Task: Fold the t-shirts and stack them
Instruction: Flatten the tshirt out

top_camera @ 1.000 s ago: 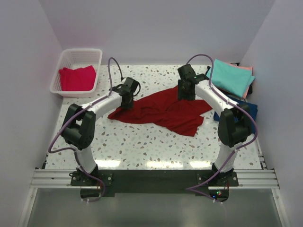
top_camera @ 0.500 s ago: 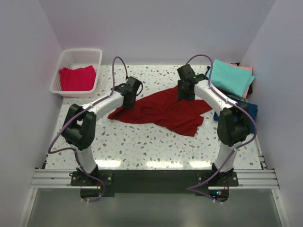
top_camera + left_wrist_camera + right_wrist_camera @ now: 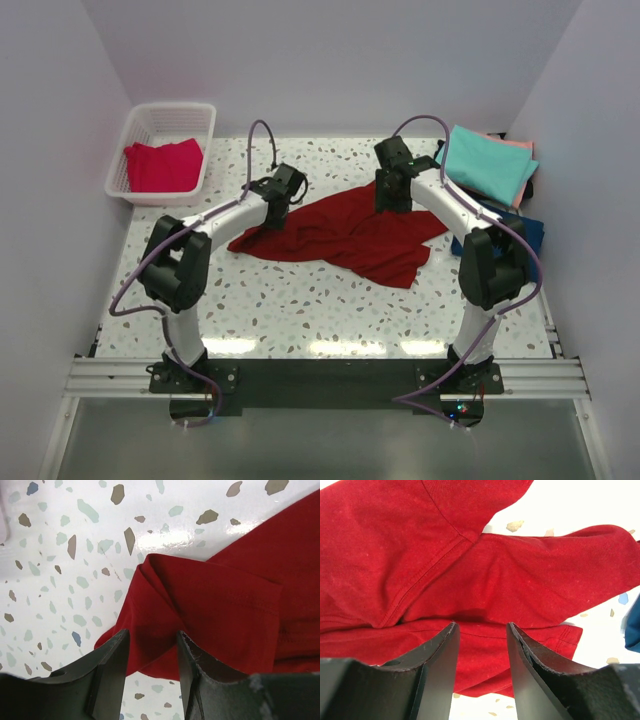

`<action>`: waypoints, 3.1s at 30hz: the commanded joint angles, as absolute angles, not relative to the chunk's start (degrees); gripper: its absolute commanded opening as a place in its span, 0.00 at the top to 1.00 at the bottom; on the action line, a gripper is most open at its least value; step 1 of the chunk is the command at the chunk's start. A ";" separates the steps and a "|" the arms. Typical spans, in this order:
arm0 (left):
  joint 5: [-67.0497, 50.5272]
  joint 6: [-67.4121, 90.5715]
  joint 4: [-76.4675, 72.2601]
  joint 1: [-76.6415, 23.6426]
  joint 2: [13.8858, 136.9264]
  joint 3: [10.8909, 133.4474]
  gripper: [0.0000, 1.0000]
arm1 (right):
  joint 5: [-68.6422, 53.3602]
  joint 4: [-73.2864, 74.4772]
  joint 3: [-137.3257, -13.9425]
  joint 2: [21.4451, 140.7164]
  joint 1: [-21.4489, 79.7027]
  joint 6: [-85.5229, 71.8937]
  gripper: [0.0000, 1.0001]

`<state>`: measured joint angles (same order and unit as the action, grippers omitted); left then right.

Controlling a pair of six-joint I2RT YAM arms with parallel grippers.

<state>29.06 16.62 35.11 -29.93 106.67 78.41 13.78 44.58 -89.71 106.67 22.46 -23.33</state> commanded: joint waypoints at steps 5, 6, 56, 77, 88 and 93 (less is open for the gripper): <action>31.90 14.94 34.72 -30.06 109.25 81.39 0.53 | 14.24 45.44 -91.85 106.26 22.76 -23.64 0.53; 32.17 14.77 34.80 -30.06 108.90 80.95 0.53 | 14.24 45.44 -91.76 106.26 22.76 -23.73 0.53; 58.09 30.22 49.57 -32.08 100.12 90.79 1.00 | 18.46 40.69 -90.16 108.19 18.72 -25.84 0.50; 61.70 31.82 48.61 -28.74 96.06 89.56 1.00 | 17.49 45.26 -77.70 103.98 16.96 -32.78 0.50; 62.75 32.77 50.09 -25.32 98.26 90.17 1.00 | 18.90 42.71 -73.65 100.64 14.24 -33.49 0.50; 63.46 34.37 52.03 -23.73 98.26 90.79 1.00 | 18.46 42.54 -74.09 101.07 14.24 -33.92 0.50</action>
<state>60.12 31.48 50.24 -25.26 98.56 88.62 17.23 43.66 -73.84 103.09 14.11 -32.45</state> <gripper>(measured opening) 0.056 0.502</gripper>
